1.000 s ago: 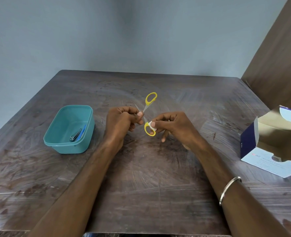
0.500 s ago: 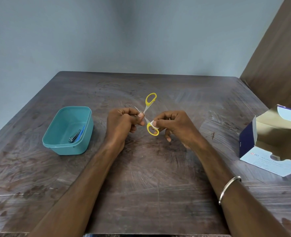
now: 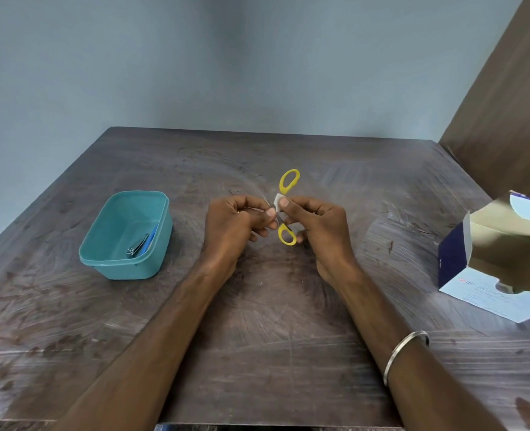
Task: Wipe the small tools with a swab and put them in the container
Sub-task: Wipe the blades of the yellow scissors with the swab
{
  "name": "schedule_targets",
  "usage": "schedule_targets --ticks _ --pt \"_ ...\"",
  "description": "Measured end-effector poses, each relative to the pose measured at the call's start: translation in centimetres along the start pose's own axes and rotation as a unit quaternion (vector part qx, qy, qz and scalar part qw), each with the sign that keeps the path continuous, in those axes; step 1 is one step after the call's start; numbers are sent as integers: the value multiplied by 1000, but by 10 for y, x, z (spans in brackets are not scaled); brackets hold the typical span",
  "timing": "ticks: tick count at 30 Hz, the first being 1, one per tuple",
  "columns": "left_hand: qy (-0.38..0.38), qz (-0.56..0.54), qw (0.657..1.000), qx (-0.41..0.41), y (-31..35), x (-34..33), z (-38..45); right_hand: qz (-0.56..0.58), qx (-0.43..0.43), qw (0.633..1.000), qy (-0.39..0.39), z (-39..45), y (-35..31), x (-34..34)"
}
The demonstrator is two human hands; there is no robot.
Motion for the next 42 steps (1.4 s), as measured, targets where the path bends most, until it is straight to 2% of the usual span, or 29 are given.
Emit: schedule_targets --ticks 7,14,21,30,37,42 --pt "-17 11 1000 -8 1 -3 -1 -21 0 1000 -13 -1 0 -4" --pt "-39 -14 999 -2 1 -10 -3 -45 37 998 -12 -3 -4 -10" --pt "-40 -28 999 6 1 -10 -3 7 -1 999 33 -3 1 -3" --pt "-30 -43 999 9 0 -8 -4 -2 -30 1000 -7 0 4 -3" --pt "-42 -41 998 7 1 -11 -5 60 -14 997 52 2 -4 9" --pt "-53 -39 998 14 0 -13 -5 61 -18 996 56 3 -5 11"
Point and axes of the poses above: each hand's wrist, its own z-axis towards the middle knuckle, its own x-axis out of the back of the hand, y = z × x, the point moved 8 cm from there along z, towards the middle knuckle, and after that the axes turned 12 degrees about z, right-handed, at the moved point
